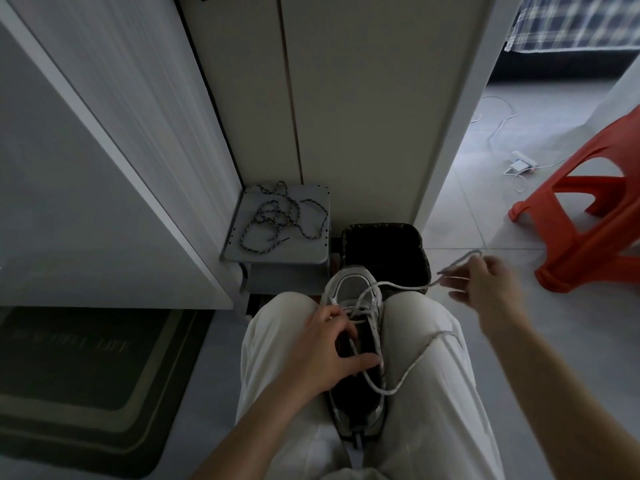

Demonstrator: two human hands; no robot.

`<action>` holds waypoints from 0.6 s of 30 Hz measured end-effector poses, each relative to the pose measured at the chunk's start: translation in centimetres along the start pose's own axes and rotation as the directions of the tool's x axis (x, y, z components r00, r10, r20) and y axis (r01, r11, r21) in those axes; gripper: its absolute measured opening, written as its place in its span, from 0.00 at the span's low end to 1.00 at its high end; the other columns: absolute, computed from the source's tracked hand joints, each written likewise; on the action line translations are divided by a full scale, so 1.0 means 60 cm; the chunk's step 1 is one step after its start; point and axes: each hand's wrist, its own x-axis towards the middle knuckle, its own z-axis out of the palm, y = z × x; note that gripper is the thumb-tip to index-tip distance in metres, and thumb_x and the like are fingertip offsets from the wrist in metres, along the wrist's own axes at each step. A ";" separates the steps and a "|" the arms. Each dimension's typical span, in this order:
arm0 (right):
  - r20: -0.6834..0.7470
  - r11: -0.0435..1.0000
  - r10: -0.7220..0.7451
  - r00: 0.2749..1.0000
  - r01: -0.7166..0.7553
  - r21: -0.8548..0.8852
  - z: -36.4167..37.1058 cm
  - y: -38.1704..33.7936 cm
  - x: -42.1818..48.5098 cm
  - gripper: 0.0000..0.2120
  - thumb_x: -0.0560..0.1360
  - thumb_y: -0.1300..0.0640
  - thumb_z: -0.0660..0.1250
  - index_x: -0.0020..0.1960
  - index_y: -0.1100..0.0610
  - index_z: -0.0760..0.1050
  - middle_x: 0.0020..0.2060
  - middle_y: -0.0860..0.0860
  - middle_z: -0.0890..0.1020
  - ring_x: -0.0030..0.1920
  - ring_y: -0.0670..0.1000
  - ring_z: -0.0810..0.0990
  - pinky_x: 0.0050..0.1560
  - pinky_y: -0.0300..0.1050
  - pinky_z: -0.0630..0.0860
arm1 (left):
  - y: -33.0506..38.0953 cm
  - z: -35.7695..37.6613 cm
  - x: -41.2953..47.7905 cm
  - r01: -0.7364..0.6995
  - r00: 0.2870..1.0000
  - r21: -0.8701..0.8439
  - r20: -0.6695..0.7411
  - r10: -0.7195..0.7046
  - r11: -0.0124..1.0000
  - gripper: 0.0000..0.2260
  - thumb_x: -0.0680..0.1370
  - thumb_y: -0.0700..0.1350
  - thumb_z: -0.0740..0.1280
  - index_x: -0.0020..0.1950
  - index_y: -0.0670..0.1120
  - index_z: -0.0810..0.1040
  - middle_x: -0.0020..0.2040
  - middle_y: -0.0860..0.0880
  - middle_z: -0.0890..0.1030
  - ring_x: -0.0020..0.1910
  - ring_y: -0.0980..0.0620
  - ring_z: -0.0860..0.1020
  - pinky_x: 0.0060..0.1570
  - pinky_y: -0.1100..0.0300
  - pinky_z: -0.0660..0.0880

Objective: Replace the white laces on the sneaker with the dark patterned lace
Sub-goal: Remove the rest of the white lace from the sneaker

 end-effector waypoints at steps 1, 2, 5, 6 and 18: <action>0.058 0.996 -0.010 0.998 0.015 -0.092 -0.013 -0.005 0.010 0.16 0.80 0.55 0.54 0.37 0.58 0.72 0.29 0.53 0.83 0.29 0.48 0.82 0.25 0.38 0.74 | -0.001 0.000 -0.001 -0.003 1.000 -0.056 -0.030 0.002 0.998 0.20 0.64 0.69 0.67 0.49 0.59 0.72 0.54 0.63 0.69 0.57 0.64 0.68 0.54 0.72 0.67; 0.139 0.975 -0.012 0.990 0.043 -0.220 -0.021 -0.004 0.012 0.16 0.80 0.53 0.57 0.37 0.58 0.73 0.28 0.52 0.83 0.29 0.48 0.82 0.27 0.39 0.74 | -0.002 0.000 -0.001 0.010 0.997 -0.139 -0.078 -0.021 0.990 0.17 0.67 0.65 0.68 0.51 0.59 0.72 0.54 0.63 0.71 0.54 0.65 0.71 0.52 0.73 0.69; 0.339 0.828 0.025 0.940 0.171 -0.534 -0.007 0.024 -0.017 0.18 0.78 0.49 0.62 0.33 0.57 0.74 0.27 0.49 0.83 0.28 0.47 0.82 0.31 0.43 0.76 | -0.016 0.000 0.003 0.107 0.963 -0.341 -0.199 -0.182 0.934 0.03 0.77 0.48 0.67 0.48 0.56 0.74 0.46 0.55 0.79 0.47 0.59 0.78 0.45 0.71 0.73; 0.379 0.761 -0.005 0.925 0.249 -0.599 0.004 0.032 -0.034 0.18 0.77 0.47 0.62 0.33 0.56 0.74 0.27 0.48 0.82 0.28 0.46 0.81 0.33 0.44 0.77 | -0.019 -0.001 0.004 0.138 0.959 -0.329 -0.192 -0.209 0.934 0.05 0.77 0.45 0.66 0.46 0.56 0.75 0.44 0.54 0.80 0.45 0.58 0.78 0.44 0.71 0.73; 0.684 0.066 -0.365 0.632 0.750 -0.658 0.087 0.058 -0.168 0.15 0.63 0.43 0.72 0.42 0.52 0.81 0.55 0.50 0.77 0.55 0.54 0.76 0.52 0.48 0.74 | 0.007 -0.038 0.028 0.103 0.979 0.035 -0.181 -0.095 0.994 0.05 0.79 0.46 0.62 0.44 0.46 0.72 0.32 0.54 0.74 0.29 0.59 0.71 0.29 0.67 0.66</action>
